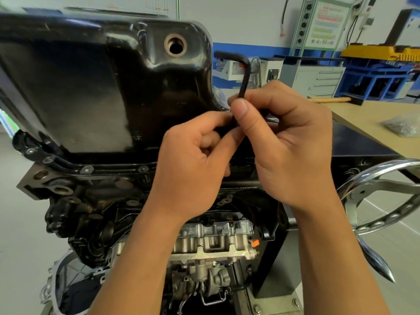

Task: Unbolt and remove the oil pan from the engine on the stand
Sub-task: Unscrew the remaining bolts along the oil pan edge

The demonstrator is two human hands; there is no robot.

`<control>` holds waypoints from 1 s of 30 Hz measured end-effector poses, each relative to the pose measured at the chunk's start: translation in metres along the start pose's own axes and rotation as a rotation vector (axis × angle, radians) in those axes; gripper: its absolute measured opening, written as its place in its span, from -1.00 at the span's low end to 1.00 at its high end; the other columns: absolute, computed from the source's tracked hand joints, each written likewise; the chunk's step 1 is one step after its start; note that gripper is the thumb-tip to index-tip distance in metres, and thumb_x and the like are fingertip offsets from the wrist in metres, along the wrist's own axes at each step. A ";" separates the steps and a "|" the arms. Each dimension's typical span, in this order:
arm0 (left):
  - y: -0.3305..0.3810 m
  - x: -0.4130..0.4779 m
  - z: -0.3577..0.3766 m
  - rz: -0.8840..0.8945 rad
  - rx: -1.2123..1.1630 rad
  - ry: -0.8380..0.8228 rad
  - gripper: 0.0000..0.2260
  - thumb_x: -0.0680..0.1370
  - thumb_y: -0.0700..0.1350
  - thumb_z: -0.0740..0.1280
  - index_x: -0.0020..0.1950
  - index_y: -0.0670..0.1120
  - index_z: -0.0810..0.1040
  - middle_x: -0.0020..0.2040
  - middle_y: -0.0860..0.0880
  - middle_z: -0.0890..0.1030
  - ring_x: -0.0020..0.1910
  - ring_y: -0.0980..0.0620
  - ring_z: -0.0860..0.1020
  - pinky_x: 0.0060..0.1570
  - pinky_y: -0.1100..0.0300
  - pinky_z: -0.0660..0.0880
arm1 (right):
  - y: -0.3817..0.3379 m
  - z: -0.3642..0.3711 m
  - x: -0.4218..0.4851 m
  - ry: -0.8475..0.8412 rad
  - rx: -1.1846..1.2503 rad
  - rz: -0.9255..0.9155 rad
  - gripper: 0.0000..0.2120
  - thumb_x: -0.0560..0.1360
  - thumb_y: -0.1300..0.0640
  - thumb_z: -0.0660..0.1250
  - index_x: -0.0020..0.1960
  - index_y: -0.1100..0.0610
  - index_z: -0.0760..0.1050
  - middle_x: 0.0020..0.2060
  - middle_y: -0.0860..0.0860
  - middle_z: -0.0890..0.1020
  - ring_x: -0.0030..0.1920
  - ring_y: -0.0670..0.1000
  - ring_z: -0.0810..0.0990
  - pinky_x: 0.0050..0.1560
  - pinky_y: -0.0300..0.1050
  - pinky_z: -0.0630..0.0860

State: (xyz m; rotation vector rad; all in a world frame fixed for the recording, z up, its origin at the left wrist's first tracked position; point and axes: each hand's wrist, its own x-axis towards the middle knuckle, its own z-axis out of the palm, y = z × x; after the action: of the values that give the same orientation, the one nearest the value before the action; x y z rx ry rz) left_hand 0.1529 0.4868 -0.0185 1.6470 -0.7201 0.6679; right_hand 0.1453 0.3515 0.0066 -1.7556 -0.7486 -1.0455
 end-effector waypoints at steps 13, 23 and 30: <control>-0.002 0.003 0.006 0.011 0.039 0.187 -0.81 0.50 -0.08 0.49 -0.25 -0.13 0.59 -0.54 -0.06 0.49 -0.59 -0.07 0.40 -0.45 0.37 0.35 | -0.003 -0.001 -0.001 0.106 -0.035 -0.062 -0.90 0.48 0.23 0.51 -0.09 0.09 0.61 -0.32 0.07 0.59 -0.29 -0.01 0.52 -0.24 -0.23 0.42; 0.003 0.002 -0.003 0.048 0.068 0.015 -0.90 0.61 -0.14 0.36 -0.02 0.00 0.67 -0.49 -0.03 0.55 -0.52 -0.01 0.52 -0.47 0.27 0.46 | -0.002 -0.007 0.001 -0.065 -0.073 -0.013 -0.90 0.60 0.24 0.35 0.05 0.21 0.63 -0.19 0.11 0.60 -0.16 0.05 0.58 -0.19 -0.07 0.52; -0.002 0.004 0.001 0.015 0.041 0.102 -0.86 0.52 -0.09 0.45 -0.23 -0.03 0.62 -0.52 -0.08 0.48 -0.57 -0.09 0.41 -0.50 0.30 0.37 | -0.002 -0.003 0.000 0.000 -0.045 -0.013 -0.95 0.51 0.21 0.48 -0.13 0.15 0.65 -0.28 0.14 0.63 -0.24 0.09 0.59 -0.26 -0.03 0.50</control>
State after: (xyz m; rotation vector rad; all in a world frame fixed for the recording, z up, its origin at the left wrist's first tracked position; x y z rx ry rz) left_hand 0.1569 0.4855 -0.0169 1.6339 -0.6493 0.7767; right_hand 0.1428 0.3494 0.0085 -1.7910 -0.7425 -1.0785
